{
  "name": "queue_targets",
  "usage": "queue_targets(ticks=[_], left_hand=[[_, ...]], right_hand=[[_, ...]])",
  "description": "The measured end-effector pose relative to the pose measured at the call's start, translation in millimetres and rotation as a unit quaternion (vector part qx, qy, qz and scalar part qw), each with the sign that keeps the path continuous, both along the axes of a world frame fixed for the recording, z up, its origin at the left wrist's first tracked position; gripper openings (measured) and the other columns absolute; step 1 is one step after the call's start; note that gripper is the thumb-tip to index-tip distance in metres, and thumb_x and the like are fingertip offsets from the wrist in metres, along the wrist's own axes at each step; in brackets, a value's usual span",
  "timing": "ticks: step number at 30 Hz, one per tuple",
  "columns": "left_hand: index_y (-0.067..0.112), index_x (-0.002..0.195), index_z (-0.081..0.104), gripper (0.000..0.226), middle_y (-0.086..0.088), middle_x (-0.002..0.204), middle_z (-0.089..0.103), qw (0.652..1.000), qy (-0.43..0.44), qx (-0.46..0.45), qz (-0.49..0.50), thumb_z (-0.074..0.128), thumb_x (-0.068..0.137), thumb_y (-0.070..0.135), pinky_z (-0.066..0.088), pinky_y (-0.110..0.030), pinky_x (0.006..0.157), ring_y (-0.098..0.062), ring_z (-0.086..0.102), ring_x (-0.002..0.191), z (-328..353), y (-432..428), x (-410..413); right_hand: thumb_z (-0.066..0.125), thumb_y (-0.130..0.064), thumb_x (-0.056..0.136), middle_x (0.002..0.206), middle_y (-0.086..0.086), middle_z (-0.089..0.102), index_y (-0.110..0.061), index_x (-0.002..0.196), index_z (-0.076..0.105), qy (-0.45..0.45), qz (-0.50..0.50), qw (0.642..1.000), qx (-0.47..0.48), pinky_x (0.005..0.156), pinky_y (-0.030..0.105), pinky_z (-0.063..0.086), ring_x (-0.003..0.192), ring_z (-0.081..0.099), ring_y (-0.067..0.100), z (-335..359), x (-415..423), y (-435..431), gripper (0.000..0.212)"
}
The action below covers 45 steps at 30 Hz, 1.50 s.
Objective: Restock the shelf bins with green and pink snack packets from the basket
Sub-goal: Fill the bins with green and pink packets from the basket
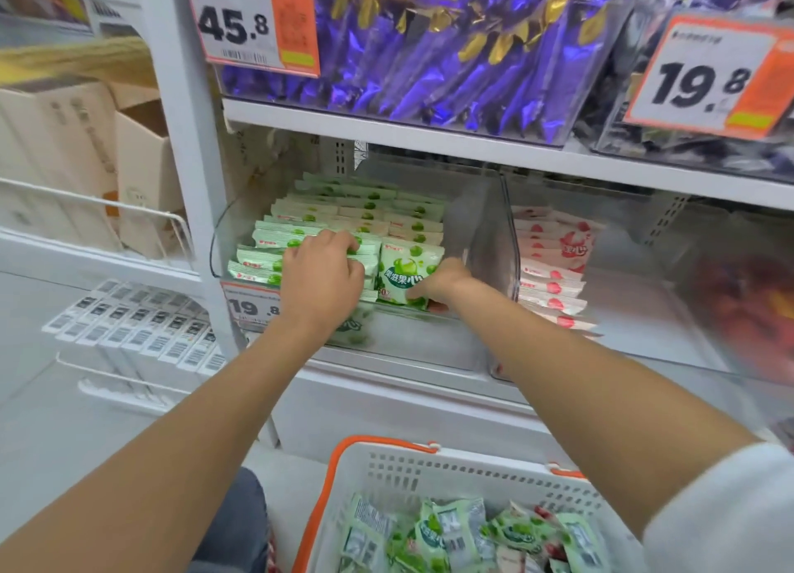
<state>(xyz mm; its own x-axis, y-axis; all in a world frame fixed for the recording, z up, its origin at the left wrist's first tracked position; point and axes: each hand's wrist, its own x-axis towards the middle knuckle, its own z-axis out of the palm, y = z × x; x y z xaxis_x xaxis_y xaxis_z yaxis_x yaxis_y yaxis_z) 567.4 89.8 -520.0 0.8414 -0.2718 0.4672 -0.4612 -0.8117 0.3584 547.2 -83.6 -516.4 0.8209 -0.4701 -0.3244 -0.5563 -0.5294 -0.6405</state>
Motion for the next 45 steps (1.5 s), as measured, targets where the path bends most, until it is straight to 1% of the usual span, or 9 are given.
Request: queue_targets(ticks=[2,6,13,17,22,27,33,39,45], left_hand=[[0.018,0.119,0.063,0.032,-0.003,0.116,0.064,1.0,0.003,-0.002,0.001,0.047,0.091,0.016,0.035,-0.04,0.096,-0.023,0.056,0.106,0,0,0],[0.018,0.118,0.063,0.032,-0.002,0.118,0.063,1.0,0.005,0.0,0.002,0.046,0.092,0.017,0.034,-0.04,0.097,-0.022,0.056,0.106,0,-1,1],[0.018,0.117,0.064,0.031,-0.002,0.121,0.062,1.0,0.0,0.004,-0.004,0.045,0.093,0.018,0.033,-0.04,0.098,-0.022,0.055,0.108,-2,-1,1],[0.016,0.116,0.064,0.029,-0.003,0.119,0.062,1.0,-0.025,0.007,-0.001,0.047,0.093,0.017,0.033,-0.041,0.097,-0.024,0.051,0.111,0,-2,-4],[0.017,0.101,0.068,0.017,-0.001,0.101,0.065,0.998,-0.053,-0.033,-0.013,0.055,0.09,0.02,0.042,-0.039,0.082,-0.024,0.053,0.098,8,-4,-43],[0.02,0.097,0.06,0.009,0.004,0.089,0.062,0.994,0.052,-0.035,-0.085,0.054,0.09,0.02,0.05,-0.037,0.068,-0.021,0.058,0.083,-11,-7,-105],[0.022,0.099,0.061,0.01,0.0,0.109,0.065,0.918,0.341,0.178,-0.095,0.054,0.092,0.023,0.048,-0.03,0.079,-0.021,0.059,0.095,-86,-4,-154],[0.011,0.113,0.066,0.025,-0.004,0.122,0.064,0.872,0.387,0.273,-0.127,0.051,0.095,0.019,0.046,-0.028,0.092,-0.022,0.059,0.11,-134,-10,-178],[0.021,0.1,0.065,0.013,0.005,0.109,0.06,0.848,0.422,0.28,-0.155,0.055,0.092,0.02,0.042,-0.022,0.07,-0.011,0.057,0.087,-168,-20,-183]], right_hand=[[0.081,-0.02,0.078,0.103,0.008,0.059,-0.007,0.107,0.054,-0.005,-0.005,1.0,-0.01,0.047,0.023,0.043,0.082,0.058,0.021,-1,1,0,0.042],[0.08,-0.02,0.078,0.118,0.011,0.061,-0.005,0.112,0.055,-0.039,-0.022,0.999,-0.024,0.076,0.027,0.049,0.109,0.06,0.027,-3,8,1,0.044],[0.079,-0.019,0.08,0.116,0.01,0.06,-0.004,0.113,0.055,-0.029,-0.013,0.999,-0.028,0.076,0.026,0.046,0.11,0.059,0.026,-4,11,3,0.043],[0.074,-0.016,0.083,0.101,0.01,0.062,-0.007,0.084,0.055,-0.031,-0.017,0.998,-0.056,0.074,0.029,0.049,0.104,0.064,0.028,3,-4,2,0.02],[0.053,-0.004,0.086,0.104,0.012,0.062,-0.006,0.1,0.06,-0.183,0.05,0.948,-0.255,0.072,0.034,0.047,0.093,0.061,0.033,20,-55,12,0.016],[0.053,-0.012,0.088,0.085,0.004,0.061,-0.013,0.087,0.056,-0.299,0.144,0.901,-0.278,0.061,0.035,0.043,0.072,0.057,0.026,-1,-131,17,0.004],[0.049,-0.012,0.091,0.079,-0.004,0.056,-0.021,0.08,0.052,-0.045,0.195,0.965,-0.169,0.068,0.032,0.048,0.077,0.056,0.022,-124,-230,-8,0.014],[0.056,-0.007,0.088,0.107,0.009,0.066,-0.012,0.107,0.066,0.174,0.157,0.969,-0.084,0.084,0.031,0.052,0.095,0.062,0.023,-222,-290,-46,0.022],[0.065,-0.016,0.086,0.136,0.017,0.054,-0.005,0.126,0.061,0.289,0.249,0.924,-0.003,0.072,0.036,0.053,0.095,0.064,0.026,-243,-275,-44,0.042]])
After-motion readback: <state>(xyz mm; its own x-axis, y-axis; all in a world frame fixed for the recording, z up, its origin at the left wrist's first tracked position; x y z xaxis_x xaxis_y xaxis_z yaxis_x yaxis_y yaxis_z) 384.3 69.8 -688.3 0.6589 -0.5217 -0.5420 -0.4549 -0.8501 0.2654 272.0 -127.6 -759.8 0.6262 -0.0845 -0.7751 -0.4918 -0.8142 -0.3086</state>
